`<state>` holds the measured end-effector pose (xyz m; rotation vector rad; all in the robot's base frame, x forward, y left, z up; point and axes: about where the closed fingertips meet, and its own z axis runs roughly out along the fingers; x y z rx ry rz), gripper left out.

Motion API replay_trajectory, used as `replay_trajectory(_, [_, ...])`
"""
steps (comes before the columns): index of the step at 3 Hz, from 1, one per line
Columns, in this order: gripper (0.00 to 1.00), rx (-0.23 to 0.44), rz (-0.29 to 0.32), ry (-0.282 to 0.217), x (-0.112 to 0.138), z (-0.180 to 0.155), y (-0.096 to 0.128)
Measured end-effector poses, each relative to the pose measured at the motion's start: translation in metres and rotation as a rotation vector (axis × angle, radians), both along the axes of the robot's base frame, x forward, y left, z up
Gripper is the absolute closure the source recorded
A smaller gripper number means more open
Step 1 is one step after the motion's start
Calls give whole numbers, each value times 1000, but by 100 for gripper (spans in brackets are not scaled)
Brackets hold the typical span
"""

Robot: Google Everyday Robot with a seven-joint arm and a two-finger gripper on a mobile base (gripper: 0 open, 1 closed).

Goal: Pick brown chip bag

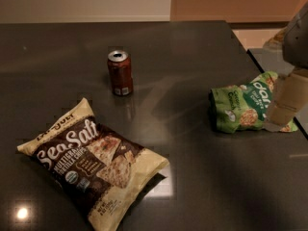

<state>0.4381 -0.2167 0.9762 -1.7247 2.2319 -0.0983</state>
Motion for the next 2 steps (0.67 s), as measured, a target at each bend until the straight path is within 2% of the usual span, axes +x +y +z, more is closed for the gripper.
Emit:
replay_trajectory(1, [0,-3,4,1,1,1,1])
replay_trajectory(2, [0,17,48,43,0,-1,23])
